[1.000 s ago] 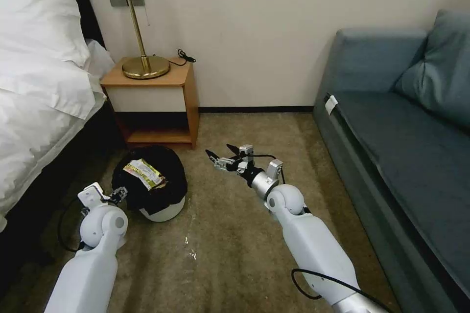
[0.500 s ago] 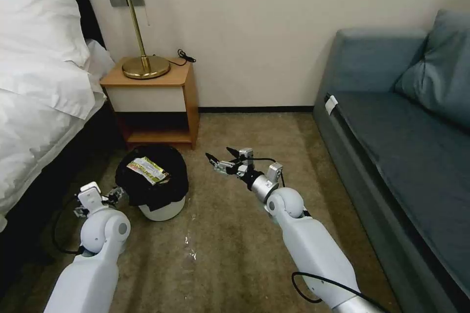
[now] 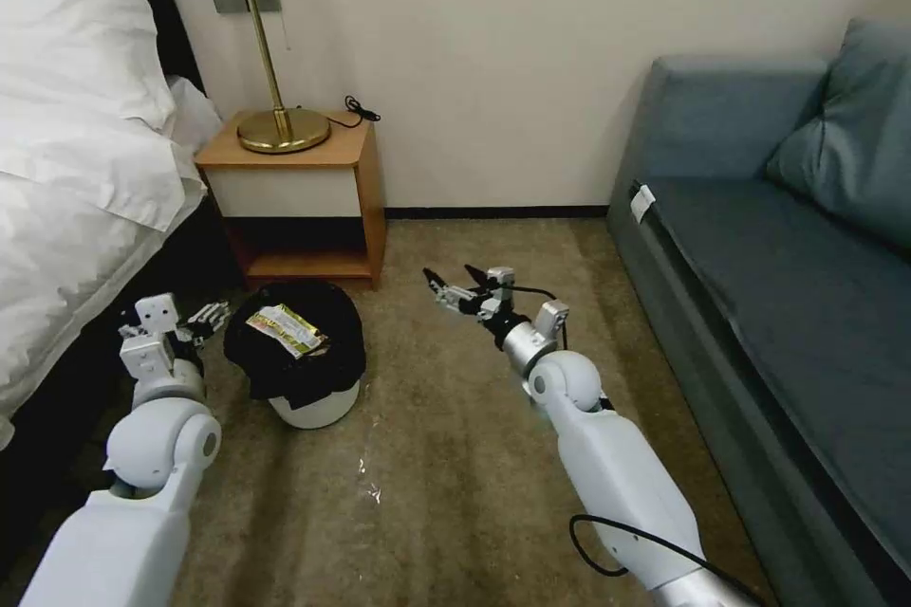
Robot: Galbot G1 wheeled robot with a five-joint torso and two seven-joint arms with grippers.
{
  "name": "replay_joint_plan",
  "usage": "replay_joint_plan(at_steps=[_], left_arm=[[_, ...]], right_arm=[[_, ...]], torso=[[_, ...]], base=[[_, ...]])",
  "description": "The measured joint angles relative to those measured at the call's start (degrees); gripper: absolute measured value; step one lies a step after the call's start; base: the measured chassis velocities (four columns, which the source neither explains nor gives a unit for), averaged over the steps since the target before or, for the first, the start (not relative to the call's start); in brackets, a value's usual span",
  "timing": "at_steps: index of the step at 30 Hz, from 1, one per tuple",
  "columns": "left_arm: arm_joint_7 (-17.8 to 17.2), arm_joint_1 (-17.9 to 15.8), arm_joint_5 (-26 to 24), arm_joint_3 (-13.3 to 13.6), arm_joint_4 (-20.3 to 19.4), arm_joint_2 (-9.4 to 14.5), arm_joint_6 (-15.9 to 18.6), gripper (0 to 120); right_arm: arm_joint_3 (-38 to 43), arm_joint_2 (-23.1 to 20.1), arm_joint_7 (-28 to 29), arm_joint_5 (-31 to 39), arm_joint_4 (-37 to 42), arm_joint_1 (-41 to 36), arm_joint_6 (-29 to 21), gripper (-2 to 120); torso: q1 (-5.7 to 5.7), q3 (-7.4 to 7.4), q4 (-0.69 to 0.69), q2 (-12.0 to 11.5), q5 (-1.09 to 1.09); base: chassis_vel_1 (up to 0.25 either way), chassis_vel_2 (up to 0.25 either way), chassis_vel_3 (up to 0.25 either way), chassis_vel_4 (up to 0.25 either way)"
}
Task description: Pick up the trash bin, then pick up the garbage on the floor and place it into the trash bin.
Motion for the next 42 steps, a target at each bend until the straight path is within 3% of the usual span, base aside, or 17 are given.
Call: replay_joint_plan(at_steps=[1, 3, 7, 10, 13, 42], left_arm=[[0.00, 0.00, 0.00, 0.00, 0.00, 0.00, 0.00, 100], [2.59, 1.67, -1.79, 0.15, -1.87, 3.10, -0.52, 100], [4.13, 2.82, -3.04, -0.58, -2.81, 4.92, -0.86, 100], [6.56, 5.64, -4.36, -2.85, -4.56, 8.00, -1.46, 100], [6.60, 6.35, -5.22, -3.72, -5.26, 8.78, -1.55, 100], [6.21, 6.52, -5.71, -3.97, -5.27, 8.68, -1.44, 100]], right_arm=[[0.00, 0.00, 0.00, 0.00, 0.00, 0.00, 0.00, 100], [1.32, -0.55, 1.31, 0.37, -0.71, 0.32, -0.09, 100], [2.44, -0.63, 2.17, 0.40, -1.36, 0.67, -0.08, 100], [4.56, -0.70, 4.23, 0.40, -2.41, 1.47, -0.05, 100], [5.57, -0.75, 4.90, 0.34, -2.93, 1.84, 0.05, 100], [6.58, -0.87, 5.83, -0.08, -3.45, 2.04, 0.35, 100]], torso=[[0.00, 0.00, 0.00, 0.00, 0.00], [0.00, 0.00, 0.00, 0.00, 0.01], [0.00, 0.00, 0.00, 0.00, 0.00], [0.00, 0.00, 0.02, 0.00, 0.00], [0.00, 0.00, 0.01, 0.00, 0.01], [0.00, 0.00, 0.01, 0.00, 0.00]], base=[[0.000, 0.000, 0.000, 0.000], [0.000, 0.000, 0.000, 0.000], [0.000, 0.000, 0.000, 0.000], [0.000, 0.000, 0.000, 0.000], [0.000, 0.000, 0.000, 0.000], [0.000, 0.000, 0.000, 0.000]])
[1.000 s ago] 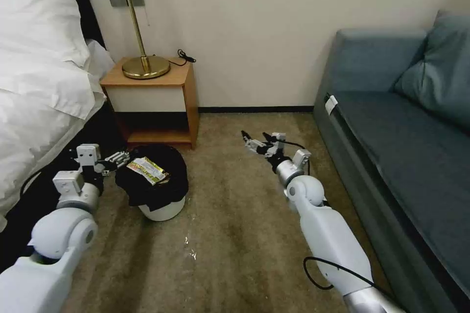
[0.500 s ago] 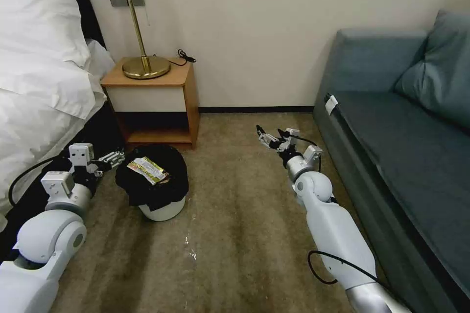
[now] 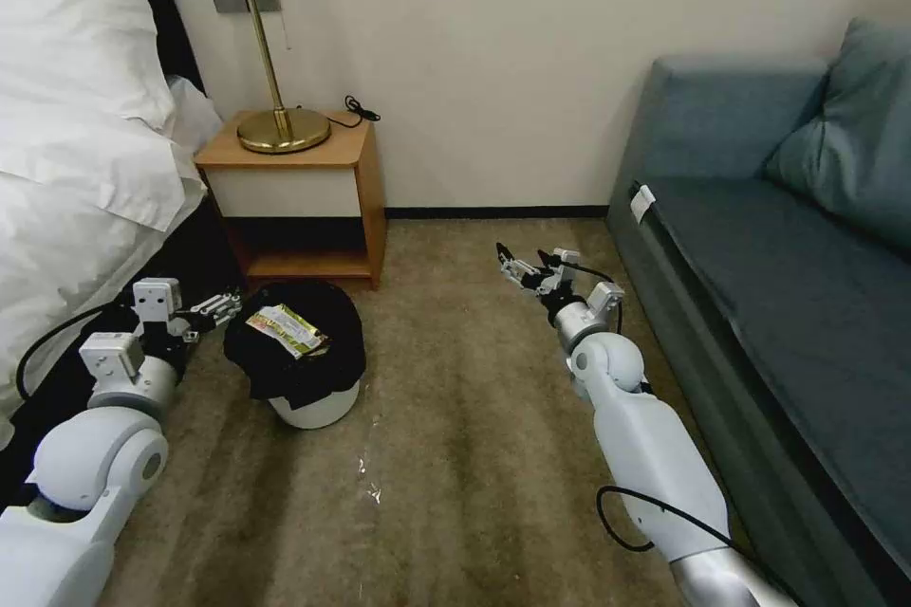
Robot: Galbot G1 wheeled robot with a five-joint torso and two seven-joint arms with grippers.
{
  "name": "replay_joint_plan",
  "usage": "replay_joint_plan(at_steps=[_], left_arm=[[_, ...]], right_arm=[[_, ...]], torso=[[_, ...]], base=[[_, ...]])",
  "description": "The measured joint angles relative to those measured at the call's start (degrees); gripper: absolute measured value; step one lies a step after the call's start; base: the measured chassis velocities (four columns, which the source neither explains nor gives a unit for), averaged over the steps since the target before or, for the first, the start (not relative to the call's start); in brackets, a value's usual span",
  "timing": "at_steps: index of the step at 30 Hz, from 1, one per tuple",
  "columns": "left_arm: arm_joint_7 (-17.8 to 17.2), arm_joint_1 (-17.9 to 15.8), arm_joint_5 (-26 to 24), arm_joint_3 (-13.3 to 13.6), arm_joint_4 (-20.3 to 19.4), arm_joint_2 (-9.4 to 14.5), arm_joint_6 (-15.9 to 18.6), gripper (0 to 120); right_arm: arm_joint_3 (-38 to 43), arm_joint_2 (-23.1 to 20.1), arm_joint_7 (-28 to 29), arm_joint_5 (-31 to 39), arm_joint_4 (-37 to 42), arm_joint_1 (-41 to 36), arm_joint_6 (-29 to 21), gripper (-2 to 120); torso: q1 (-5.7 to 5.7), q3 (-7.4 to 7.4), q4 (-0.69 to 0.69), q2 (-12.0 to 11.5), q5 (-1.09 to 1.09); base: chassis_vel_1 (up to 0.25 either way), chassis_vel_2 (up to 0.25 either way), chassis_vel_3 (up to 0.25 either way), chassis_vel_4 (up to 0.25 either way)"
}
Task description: Pick up the trash bin, then pick up the garbage on the floor and place it into the trash bin.
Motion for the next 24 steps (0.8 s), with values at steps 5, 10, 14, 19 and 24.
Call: replay_joint_plan(at_steps=[5, 10, 14, 19, 24], left_arm=[[-0.04, -0.02, 0.02, 0.02, 0.03, -0.03, 0.03, 100], [-0.05, -0.04, 0.03, 0.04, 0.05, -0.04, 0.04, 100], [-0.06, -0.04, 0.04, 0.05, 0.06, -0.05, 0.05, 100], [-0.08, -0.05, 0.04, 0.05, 0.06, -0.06, 0.05, 100], [-0.09, -0.05, 0.04, 0.05, 0.06, -0.06, 0.05, 100]], right_arm=[[-0.03, 0.01, -0.04, -0.01, 0.00, -0.02, 0.00, 100], [-0.05, 0.01, -0.06, -0.01, 0.00, -0.02, 0.00, 100], [-0.05, 0.01, -0.07, -0.01, 0.01, -0.02, 0.00, 100], [-0.05, 0.01, -0.09, -0.01, 0.02, -0.02, -0.01, 100], [-0.05, 0.01, -0.09, -0.01, 0.03, -0.02, 0.00, 100]], torso=[[0.00, 0.00, 0.00, 0.00, 0.00], [0.00, 0.00, 0.00, 0.00, 0.00], [0.00, 0.00, 0.00, 0.00, 0.00], [0.00, 0.00, 0.00, 0.00, 0.00], [0.00, 0.00, 0.00, 0.00, 0.00]], base=[[0.000, 0.000, 0.000, 0.000], [0.000, 0.000, 0.000, 0.000], [0.000, 0.000, 0.000, 0.000], [0.000, 0.000, 0.000, 0.000], [0.000, 0.000, 0.000, 0.000]])
